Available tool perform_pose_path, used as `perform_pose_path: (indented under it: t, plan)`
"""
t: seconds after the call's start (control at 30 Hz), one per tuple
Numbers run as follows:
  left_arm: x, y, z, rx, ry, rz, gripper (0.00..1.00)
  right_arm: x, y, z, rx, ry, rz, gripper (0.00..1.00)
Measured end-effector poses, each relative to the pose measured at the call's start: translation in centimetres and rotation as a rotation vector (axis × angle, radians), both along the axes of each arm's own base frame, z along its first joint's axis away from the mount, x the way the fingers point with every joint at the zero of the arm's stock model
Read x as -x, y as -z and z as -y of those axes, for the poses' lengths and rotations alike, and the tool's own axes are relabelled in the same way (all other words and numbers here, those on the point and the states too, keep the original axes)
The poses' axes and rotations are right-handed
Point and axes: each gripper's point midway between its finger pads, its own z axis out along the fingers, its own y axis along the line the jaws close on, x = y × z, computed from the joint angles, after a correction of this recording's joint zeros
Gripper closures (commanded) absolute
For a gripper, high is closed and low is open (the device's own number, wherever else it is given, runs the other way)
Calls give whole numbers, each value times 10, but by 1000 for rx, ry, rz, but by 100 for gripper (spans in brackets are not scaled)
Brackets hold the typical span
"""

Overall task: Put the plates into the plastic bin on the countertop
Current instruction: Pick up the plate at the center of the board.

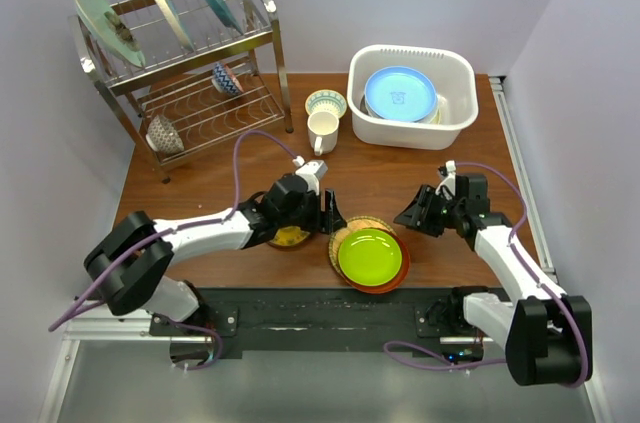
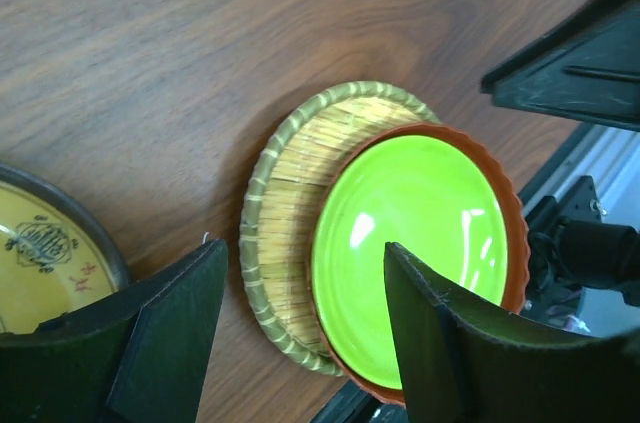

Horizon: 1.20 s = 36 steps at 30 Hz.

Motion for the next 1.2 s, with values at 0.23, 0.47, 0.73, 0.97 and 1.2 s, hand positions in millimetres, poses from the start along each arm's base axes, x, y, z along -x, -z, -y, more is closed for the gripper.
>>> perform_pose_path:
  t: [0.23, 0.47, 0.73, 0.97, 1.2]
  plan:
    - [9, 11, 6, -24, 83, -29, 31, 16, 2, -1, 2, -15, 2, 51]
    - [19, 37, 8, -64, 128, -98, 34, 24, 0, -3, 2, -25, 3, 52]
    - [22, 34, 9, -69, 127, -84, 33, 24, 1, -3, 2, -28, 0, 51]
    - [22, 11, 13, -31, 137, -25, 33, 26, 3, -4, 3, -32, -4, 51]
    - [38, 24, 21, -55, 195, -43, 33, 29, 8, -4, 4, -32, -23, 51]
